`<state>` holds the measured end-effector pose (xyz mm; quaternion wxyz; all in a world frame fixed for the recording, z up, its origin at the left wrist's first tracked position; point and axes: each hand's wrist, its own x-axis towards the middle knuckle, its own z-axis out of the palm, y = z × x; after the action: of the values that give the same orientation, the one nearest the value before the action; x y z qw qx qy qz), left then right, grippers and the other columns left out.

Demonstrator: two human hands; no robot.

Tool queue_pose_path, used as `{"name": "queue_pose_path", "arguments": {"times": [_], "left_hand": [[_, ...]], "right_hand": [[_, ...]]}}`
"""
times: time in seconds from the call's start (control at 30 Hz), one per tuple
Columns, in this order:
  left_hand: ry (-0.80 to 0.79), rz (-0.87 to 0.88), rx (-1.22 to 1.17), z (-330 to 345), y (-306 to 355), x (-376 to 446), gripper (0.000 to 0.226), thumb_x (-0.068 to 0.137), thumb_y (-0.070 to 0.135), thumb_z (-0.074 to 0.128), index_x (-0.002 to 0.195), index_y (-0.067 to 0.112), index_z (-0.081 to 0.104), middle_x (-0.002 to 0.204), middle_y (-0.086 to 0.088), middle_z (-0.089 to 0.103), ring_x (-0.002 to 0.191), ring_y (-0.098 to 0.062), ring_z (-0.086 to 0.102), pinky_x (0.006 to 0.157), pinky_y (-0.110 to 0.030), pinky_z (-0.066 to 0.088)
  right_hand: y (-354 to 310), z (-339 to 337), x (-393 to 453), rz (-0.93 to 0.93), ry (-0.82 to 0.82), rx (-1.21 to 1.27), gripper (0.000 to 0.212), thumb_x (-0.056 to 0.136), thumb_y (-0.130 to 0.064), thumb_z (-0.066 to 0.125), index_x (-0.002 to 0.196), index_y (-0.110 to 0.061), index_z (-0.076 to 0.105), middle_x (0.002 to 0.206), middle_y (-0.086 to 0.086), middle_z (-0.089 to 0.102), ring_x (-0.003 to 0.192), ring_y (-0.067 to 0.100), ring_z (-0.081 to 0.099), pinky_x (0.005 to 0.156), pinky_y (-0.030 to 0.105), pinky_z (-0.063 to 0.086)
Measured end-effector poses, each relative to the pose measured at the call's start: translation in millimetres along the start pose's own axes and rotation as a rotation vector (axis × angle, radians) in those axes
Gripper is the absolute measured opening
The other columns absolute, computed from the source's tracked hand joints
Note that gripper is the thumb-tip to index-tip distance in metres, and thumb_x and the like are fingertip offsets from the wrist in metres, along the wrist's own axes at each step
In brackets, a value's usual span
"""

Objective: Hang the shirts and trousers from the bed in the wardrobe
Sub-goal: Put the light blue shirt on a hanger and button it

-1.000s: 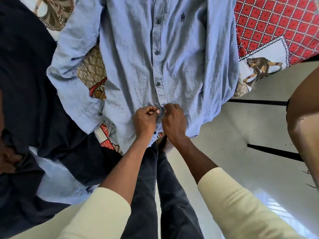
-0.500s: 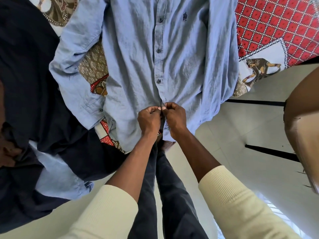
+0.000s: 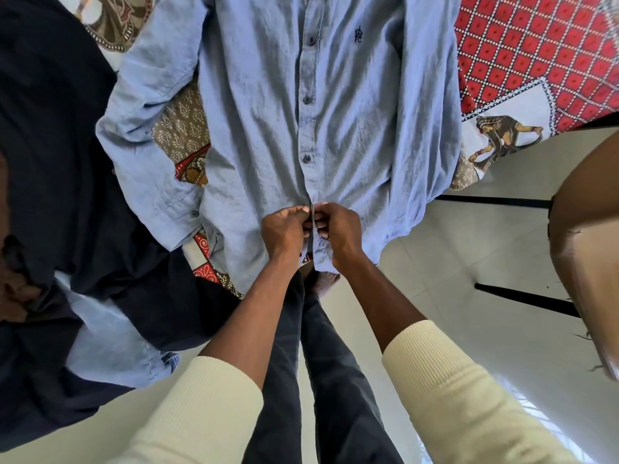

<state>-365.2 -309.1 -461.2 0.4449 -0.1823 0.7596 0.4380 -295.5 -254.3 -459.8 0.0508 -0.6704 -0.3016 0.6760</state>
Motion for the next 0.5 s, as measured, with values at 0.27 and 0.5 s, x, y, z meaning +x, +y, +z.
{"name": "queue_pose_path", "arguments": {"times": [0.27,0.5], "left_hand": [[-0.203,-0.026,0.024,-11.2,13.5,11.8,0.018,0.094,0.008,0.063,0.077,0.006,0.067,0.058,-0.002,0.069,0.057,-0.014,0.067,0.059,-0.025,0.057],[-0.231,0.042,0.159,-14.7,13.7,20.6,0.012,0.086,0.005,0.072,0.075,0.004,0.069,0.068,-0.008,0.07,0.063,-0.021,0.065,0.071,-0.036,0.059]], "right_hand": [[8.2,1.3,8.4,-0.213,0.018,-0.257,0.01,0.08,-0.007,0.069,0.072,-0.001,0.067,0.062,0.006,0.064,0.055,0.016,0.055,0.057,0.033,0.048],[17.7,3.0,12.1,-0.453,0.072,-0.506,0.005,0.084,-0.013,0.071,0.08,-0.014,0.073,0.073,-0.002,0.07,0.068,0.012,0.065,0.063,0.025,0.051]]}}
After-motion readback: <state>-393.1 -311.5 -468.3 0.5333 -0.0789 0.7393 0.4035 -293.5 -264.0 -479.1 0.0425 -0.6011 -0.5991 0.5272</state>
